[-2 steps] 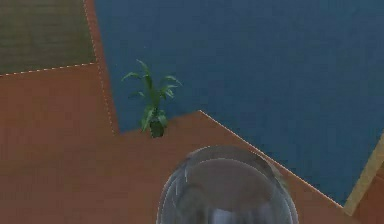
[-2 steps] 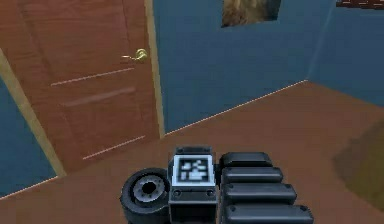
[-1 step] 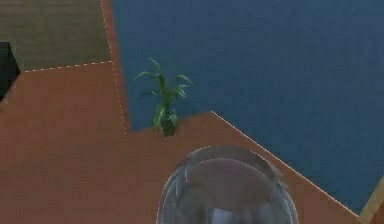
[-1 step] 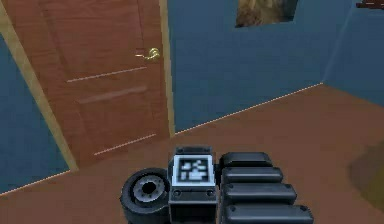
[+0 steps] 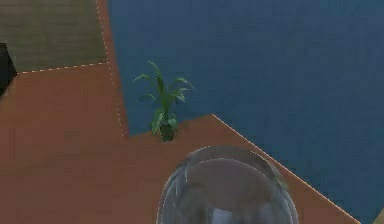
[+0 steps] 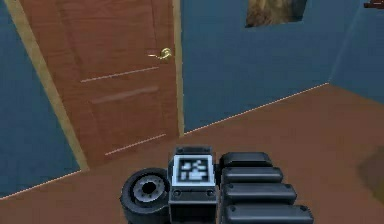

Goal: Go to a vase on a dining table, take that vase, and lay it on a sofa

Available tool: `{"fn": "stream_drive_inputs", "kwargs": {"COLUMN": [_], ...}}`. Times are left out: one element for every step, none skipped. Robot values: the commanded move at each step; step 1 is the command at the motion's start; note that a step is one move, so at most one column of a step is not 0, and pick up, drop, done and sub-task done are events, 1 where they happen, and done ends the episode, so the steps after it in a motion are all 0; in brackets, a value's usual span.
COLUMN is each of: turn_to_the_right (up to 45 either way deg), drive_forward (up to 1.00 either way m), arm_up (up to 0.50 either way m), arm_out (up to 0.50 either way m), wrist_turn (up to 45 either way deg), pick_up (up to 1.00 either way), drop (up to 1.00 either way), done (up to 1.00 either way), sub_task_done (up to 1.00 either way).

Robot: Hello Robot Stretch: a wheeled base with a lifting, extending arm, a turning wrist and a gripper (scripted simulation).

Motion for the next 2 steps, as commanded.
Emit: {"fn": "stream_drive_inputs", "kwargs": {"turn_to_the_right": [-27.0,-3.0], "drive_forward": [0.00,0.00], "arm_up": [0.00,0.00], "arm_out": [0.00,0.00], "wrist_turn": [0.0,0.0], "pick_up": [0.00,0.00], "drop": [0.00,0.00], "done": [0.00,0.00], "sub_task_done": [0.00,0.00]}}
